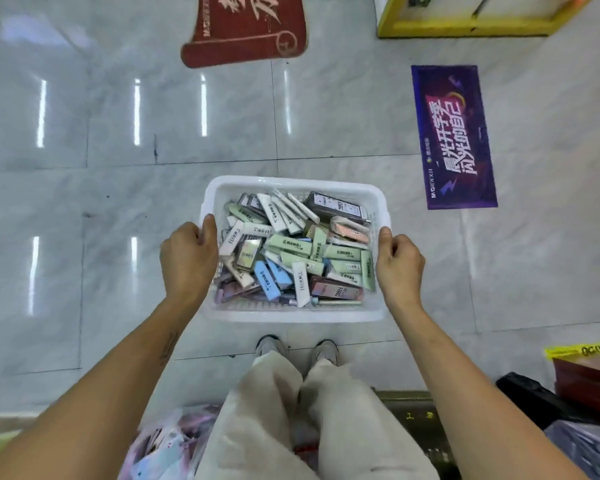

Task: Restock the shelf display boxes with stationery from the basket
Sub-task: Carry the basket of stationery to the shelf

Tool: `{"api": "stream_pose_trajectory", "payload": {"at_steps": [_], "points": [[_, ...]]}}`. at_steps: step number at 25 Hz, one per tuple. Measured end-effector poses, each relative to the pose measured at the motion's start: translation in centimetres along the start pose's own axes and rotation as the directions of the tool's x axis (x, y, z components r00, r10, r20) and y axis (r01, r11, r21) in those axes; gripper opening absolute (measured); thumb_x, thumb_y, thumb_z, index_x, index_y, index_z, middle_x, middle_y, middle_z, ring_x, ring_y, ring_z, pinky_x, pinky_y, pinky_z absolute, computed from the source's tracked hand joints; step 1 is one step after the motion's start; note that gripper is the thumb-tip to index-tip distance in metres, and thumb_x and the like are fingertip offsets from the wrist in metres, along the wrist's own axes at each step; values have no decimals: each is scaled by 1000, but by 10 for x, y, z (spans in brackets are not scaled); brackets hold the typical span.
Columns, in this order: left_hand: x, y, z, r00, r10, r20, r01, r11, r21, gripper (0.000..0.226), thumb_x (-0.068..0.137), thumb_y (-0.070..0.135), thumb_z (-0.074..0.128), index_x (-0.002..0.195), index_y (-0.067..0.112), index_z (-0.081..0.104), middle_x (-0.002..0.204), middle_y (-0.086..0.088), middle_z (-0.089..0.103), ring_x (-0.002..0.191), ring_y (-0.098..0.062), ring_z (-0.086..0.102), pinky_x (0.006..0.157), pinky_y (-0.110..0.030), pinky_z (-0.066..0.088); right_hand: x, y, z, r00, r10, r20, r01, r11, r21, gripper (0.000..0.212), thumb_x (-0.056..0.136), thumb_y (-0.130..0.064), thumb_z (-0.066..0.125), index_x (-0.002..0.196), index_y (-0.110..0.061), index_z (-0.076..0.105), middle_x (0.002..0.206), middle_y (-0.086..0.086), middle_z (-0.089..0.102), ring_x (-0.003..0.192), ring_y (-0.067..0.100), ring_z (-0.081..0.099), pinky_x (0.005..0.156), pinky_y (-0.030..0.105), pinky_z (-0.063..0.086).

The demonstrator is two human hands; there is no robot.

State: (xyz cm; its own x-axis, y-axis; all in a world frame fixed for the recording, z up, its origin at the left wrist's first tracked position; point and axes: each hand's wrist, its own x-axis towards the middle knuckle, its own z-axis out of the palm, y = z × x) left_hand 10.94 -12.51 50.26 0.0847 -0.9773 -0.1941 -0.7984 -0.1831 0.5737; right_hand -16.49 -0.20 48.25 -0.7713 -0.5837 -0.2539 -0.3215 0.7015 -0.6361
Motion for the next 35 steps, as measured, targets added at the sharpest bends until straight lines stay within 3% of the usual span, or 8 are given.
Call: {"api": "stream_pose_trajectory", "payload": {"at_steps": [7, 12, 16, 20, 25, 29, 35], "points": [[72, 109, -79, 996, 5, -84, -13, 995, -95, 53, 102, 41, 44, 58, 14, 32, 52, 0, 40, 48, -14, 37, 45, -32, 21, 60, -138, -57, 995, -78, -63, 79, 997, 20, 49, 104, -42, 44, 70, -6, 47, 64, 4, 50, 67, 30, 47, 61, 34, 28], [169, 184, -76, 991, 36, -133, -53, 991, -126, 54, 102, 39, 46, 57, 14, 30, 50, 1, 36, 46, -14, 33, 46, -33, 22, 167, -217, -60, 988, -133, -76, 136, 990, 44, 50, 104, -42, 44, 71, -5, 48, 66, 8, 53, 68, 32, 49, 61, 36, 32], [253, 242, -70, 989, 11, -149, -33, 989, -144, 54, 101, 39, 47, 57, 13, 29, 49, 0, 34, 46, -16, 31, 46, -33, 24, 255, -283, -58, 986, -154, -59, 155, 988, 21, 48, 104, -41, 45, 71, -6, 48, 65, 6, 50, 67, 32, 47, 60, 35, 25], [347, 295, -73, 988, -23, -152, -8, 979, -206, 54, 99, 40, 50, 57, 12, 33, 49, -1, 37, 46, -17, 34, 46, -31, 25, 344, -360, -50, 986, -165, -28, 166, 986, 17, 50, 104, -41, 45, 75, -1, 52, 74, 17, 59, 72, 35, 52, 62, 37, 32], [496, 348, -77, 988, -20, -155, -19, 969, -247, 54, 98, 39, 53, 56, 14, 28, 48, 2, 30, 46, -16, 27, 47, -32, 26, 455, -465, -6, 987, -162, -19, 162, 987, 16, 52, 104, -43, 43, 70, -5, 51, 68, 12, 58, 67, 31, 50, 59, 35, 29], [653, 400, -88, 987, 10, -158, -49, 968, -247, 54, 98, 40, 52, 55, 14, 29, 47, 4, 32, 44, -15, 30, 45, -31, 26, 554, -571, 44, 987, -152, -44, 153, 987, 43, 50, 104, -44, 44, 63, -16, 43, 60, 2, 50, 56, 17, 45, 49, 32, 24], [851, 504, -95, 991, 56, -119, -83, 969, -234, 54, 98, 41, 52, 56, 13, 32, 47, 4, 36, 42, -11, 32, 44, -30, 26, 703, -705, 78, 989, -104, -109, 109, 993, 43, 51, 104, -43, 44, 60, -18, 40, 58, 2, 48, 56, 20, 43, 50, 33, 23]]}}
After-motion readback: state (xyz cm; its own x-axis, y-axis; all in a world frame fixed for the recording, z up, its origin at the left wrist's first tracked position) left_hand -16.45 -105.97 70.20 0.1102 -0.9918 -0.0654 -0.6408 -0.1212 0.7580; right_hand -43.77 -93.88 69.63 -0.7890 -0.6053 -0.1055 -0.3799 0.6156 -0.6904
